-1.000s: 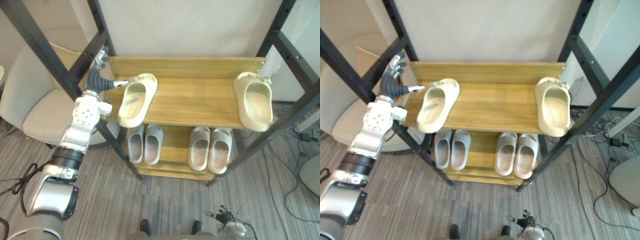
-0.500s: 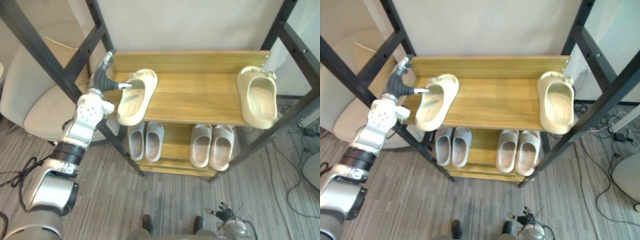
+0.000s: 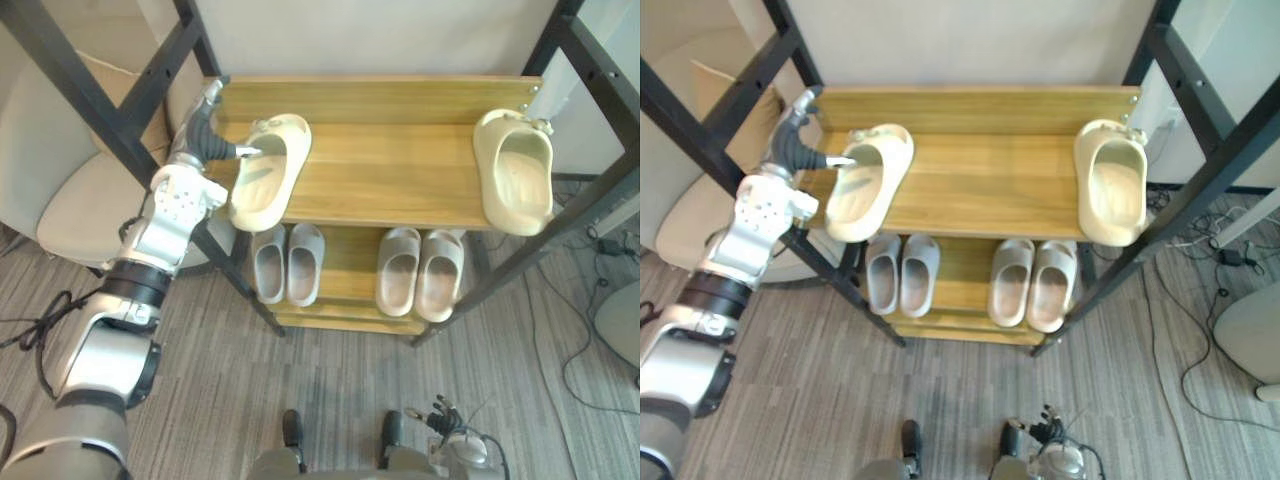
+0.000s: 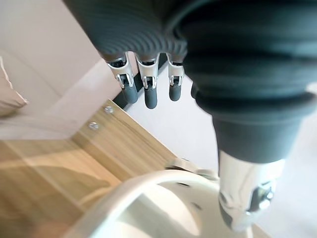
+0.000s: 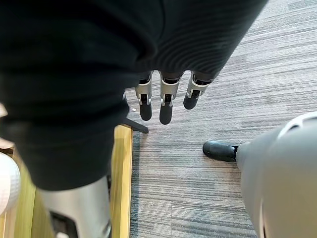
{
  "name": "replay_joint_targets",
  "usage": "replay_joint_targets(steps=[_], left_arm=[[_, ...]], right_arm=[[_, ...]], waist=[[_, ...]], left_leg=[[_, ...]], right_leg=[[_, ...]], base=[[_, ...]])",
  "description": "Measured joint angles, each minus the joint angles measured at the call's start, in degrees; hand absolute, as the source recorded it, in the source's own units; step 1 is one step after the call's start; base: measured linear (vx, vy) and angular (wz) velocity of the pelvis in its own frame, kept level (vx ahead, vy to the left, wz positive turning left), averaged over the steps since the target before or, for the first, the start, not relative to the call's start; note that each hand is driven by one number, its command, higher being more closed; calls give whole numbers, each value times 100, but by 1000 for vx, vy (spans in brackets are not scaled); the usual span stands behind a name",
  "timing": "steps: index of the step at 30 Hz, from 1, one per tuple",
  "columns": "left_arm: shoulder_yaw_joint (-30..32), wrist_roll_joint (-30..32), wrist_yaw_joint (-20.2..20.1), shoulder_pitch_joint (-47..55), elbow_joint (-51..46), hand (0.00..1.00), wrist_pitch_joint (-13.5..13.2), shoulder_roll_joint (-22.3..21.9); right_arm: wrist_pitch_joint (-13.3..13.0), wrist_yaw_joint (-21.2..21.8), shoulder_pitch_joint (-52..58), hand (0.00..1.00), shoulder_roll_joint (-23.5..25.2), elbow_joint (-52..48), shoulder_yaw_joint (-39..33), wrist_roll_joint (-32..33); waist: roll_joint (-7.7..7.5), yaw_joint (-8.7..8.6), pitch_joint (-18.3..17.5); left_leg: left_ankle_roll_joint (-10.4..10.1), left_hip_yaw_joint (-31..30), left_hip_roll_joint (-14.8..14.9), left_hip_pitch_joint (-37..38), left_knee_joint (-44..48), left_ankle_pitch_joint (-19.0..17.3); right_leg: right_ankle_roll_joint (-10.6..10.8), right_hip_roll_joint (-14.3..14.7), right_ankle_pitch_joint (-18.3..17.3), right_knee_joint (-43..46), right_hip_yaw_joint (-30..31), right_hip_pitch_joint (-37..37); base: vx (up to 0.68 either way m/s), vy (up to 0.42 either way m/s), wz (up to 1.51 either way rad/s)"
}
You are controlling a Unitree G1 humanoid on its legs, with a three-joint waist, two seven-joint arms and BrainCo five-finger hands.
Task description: Organize the slippers on the shoe rack
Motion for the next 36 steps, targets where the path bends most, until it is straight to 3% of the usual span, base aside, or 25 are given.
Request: replay_joint_targets(steps=[3,13,36], left_arm=[[-19,1,-4,-346,134,0,-1,-45],[-228,130,-8,-795,312,0,2,-260],[33,340,9,-799,457,0,71,-257]], right_arm=[[0,-2,1,0,1,-56,11,38],[-13,-9,47,0,28,-220,13,55],[-30,-12,270,0,43,-208,68,161]], waist=[[-59,-76,11],[-58,-201,13],[-58,-184,12]], left_leg=[[15,44,-7,-117,-1,28],[17,188,-25,-178,1,66],[27,82,-40,-35,0,76]], right_leg=[[-7,-9,57,-16,51,-130],[-6,-7,137,-38,176,-263],[-11,-12,210,-127,127,-46]], base=[[-21,13,-7],[28,6,-7],[8,1,1]])
